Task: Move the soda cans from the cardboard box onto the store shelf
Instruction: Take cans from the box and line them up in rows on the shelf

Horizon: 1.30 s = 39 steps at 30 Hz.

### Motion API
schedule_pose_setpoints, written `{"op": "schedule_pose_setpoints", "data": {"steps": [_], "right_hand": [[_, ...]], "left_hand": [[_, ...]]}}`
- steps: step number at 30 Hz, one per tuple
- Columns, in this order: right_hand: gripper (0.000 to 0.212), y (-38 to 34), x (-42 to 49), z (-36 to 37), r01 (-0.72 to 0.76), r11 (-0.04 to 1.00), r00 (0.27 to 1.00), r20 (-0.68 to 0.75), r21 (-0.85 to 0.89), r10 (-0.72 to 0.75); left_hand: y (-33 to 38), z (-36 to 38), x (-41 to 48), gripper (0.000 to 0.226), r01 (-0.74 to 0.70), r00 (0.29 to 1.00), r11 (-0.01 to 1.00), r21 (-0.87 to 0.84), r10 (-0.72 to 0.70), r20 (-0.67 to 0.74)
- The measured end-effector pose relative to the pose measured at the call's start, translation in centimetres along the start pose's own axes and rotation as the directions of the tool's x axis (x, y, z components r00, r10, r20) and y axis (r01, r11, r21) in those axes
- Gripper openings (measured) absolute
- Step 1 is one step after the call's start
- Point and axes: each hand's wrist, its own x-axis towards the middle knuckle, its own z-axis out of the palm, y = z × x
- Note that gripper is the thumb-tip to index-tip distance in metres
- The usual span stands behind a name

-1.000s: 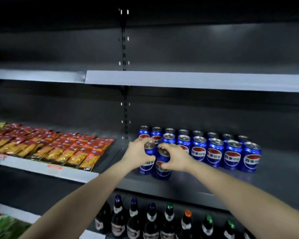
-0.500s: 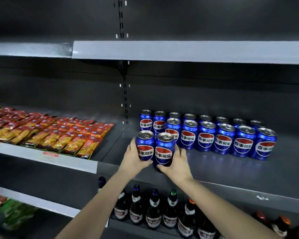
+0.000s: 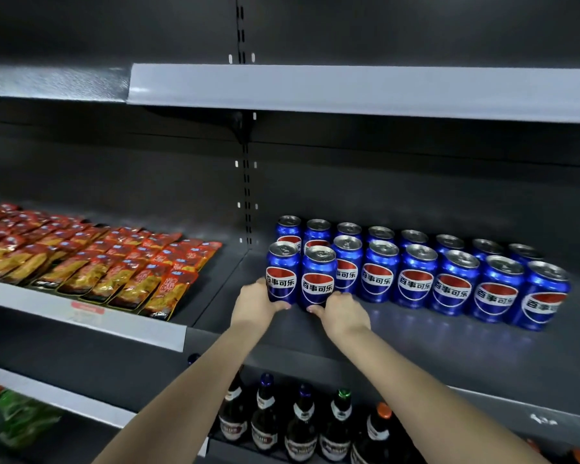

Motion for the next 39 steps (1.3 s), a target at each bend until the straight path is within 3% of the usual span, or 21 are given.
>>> {"op": "schedule_pose_setpoints", "data": {"steps": [7, 13, 26, 29, 31, 33, 34, 35, 37, 39], "right_hand": [[0.057, 0.2, 1.3, 0.6, 0.058, 0.965, 0.997, -0.033, -0.255, -0.069], [0.052, -0.3, 3.0, 0.0, -0.055, 0.984, 0.998, 0.001, -0.171, 0.056], [0.062, -0.9, 3.7, 0.2, -0.053, 0.976, 0.998, -0.03, -0.21, 0.048], [0.057, -0.7, 2.8, 0.1, 0.012, 0.989, 0.996, -0.086, -0.144, -0.024], [0.042, -0.7, 2.1, 0.3, 0.16, 0.981, 0.916, -0.354, -0.113, -0.19], [0.019, -1.6, 1.5, 0.4, 0.344, 0.921, 0.689, -0.618, -0.181, -0.378], [0.017, -2.3, 1.6, 0.3, 0.395, 0.895, 0.6, -0.68, -0.206, -0.421], [0.028, -3.1, 2.1, 0.1, 0.416, 0.882, 0.577, -0.687, -0.219, -0.443], [0.057, -4.4, 3.1, -0.8, 0.404, 0.892, 0.681, -0.583, -0.204, -0.442], [0.071, -5.1, 3.8, -1.8, 0.327, 0.919, 0.818, -0.421, -0.219, -0.392]], "left_hand": [[-0.2, 1.4, 2.5, 0.06, 0.004, 0.998, 0.991, 0.137, 0.006, -0.067], [-0.8, 2.0, 3.2, 0.076, 0.032, 0.996, 0.968, 0.247, -0.012, -0.083], [-1.3, 2.6, 3.7, 0.075, -0.006, 0.996, 0.942, 0.336, 0.034, -0.079], [-1.4, 2.7, 3.6, 0.074, -0.012, 0.996, 0.943, 0.333, 0.041, -0.079], [-1.5, 2.7, 3.7, 0.074, -0.016, 0.996, 0.944, 0.331, 0.044, -0.077], [-1.6, 2.7, 3.7, 0.073, -0.021, 0.995, 0.946, 0.323, 0.05, -0.083], [-1.6, 2.6, 3.7, 0.073, -0.023, 0.995, 0.95, 0.311, 0.052, -0.085], [-1.6, 2.6, 3.8, 0.072, -0.026, 0.995, 0.954, 0.299, 0.054, -0.086], [-1.5, 2.6, 3.8, 0.07, -0.035, 0.994, 0.954, 0.298, 0.063, -0.087], [-1.6, 2.6, 3.7, 0.069, -0.039, 0.994, 0.95, 0.31, 0.069, -0.085]]}}
